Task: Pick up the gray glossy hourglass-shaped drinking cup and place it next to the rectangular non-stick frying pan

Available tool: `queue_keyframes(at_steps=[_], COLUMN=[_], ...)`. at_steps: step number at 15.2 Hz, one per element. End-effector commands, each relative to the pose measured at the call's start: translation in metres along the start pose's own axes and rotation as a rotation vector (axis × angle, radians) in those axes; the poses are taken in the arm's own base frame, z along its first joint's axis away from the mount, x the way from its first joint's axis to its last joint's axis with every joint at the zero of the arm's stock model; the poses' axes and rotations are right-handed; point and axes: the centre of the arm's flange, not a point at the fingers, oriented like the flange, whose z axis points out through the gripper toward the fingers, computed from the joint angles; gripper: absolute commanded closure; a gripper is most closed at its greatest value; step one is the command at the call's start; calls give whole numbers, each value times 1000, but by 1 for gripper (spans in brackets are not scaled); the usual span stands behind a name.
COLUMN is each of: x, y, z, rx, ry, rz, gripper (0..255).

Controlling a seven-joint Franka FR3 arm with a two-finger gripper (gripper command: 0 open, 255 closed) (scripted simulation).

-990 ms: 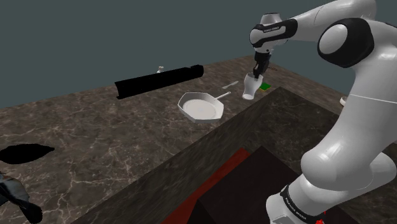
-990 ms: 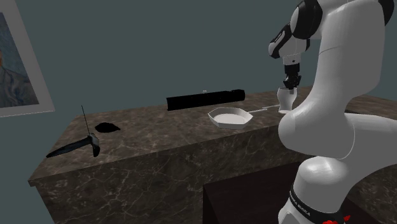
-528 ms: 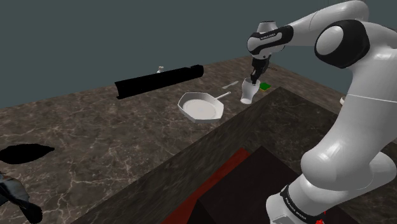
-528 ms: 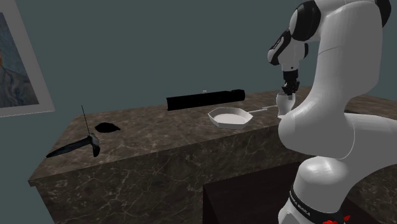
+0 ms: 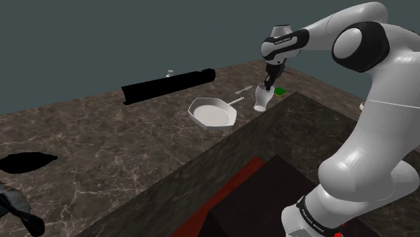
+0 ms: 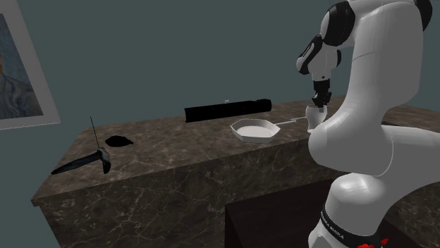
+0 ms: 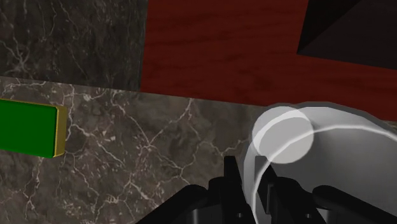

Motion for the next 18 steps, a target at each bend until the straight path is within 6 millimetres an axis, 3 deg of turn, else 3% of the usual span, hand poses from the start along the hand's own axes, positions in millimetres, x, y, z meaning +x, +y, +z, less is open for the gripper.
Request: queue_keyframes(at_steps=[1,6,10,18], x=[0,0,0,0], y=[0,0,0,0], z=[0,0,-50,-50], rx=[0,0,0,0], ry=[0,0,0,0], rz=[0,0,0,0], gripper=[0,0,0,0])
